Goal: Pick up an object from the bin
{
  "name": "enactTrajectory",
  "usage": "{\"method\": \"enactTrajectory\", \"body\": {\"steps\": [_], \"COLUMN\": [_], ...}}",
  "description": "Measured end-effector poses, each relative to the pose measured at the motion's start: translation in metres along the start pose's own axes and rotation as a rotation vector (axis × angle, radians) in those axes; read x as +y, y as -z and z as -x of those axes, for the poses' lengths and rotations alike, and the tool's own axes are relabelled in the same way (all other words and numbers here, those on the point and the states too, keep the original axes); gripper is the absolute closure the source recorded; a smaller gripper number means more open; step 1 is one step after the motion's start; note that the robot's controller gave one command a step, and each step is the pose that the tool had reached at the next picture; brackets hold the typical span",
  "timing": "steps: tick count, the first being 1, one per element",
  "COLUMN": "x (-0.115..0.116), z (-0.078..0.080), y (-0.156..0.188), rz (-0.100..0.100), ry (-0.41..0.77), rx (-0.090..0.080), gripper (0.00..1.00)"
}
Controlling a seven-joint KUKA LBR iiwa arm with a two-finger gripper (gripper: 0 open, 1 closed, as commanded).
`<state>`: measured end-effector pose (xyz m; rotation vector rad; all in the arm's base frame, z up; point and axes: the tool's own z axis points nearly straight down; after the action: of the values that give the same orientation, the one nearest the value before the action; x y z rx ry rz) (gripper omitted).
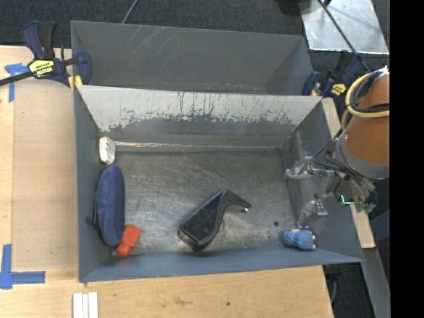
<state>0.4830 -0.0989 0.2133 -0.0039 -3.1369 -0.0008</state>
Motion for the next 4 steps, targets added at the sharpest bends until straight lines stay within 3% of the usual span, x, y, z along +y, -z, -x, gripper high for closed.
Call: {"method": "enactTrajectory", "body": {"steps": [1,2,3,4], "x": [0.043,0.099,0.097,0.098], "z": [0.027,0.036,0.038,0.040], "y": [0.013,-0.086,-0.137,-0.134], "rz": [0.000,0.001,-0.002,-0.001], "ry": [-0.088,0.081,0.146,0.146], "rx": [-0.011,-0.001,-0.017,-0.025], "gripper": [0.00,0.00,0.00,1.00]}}
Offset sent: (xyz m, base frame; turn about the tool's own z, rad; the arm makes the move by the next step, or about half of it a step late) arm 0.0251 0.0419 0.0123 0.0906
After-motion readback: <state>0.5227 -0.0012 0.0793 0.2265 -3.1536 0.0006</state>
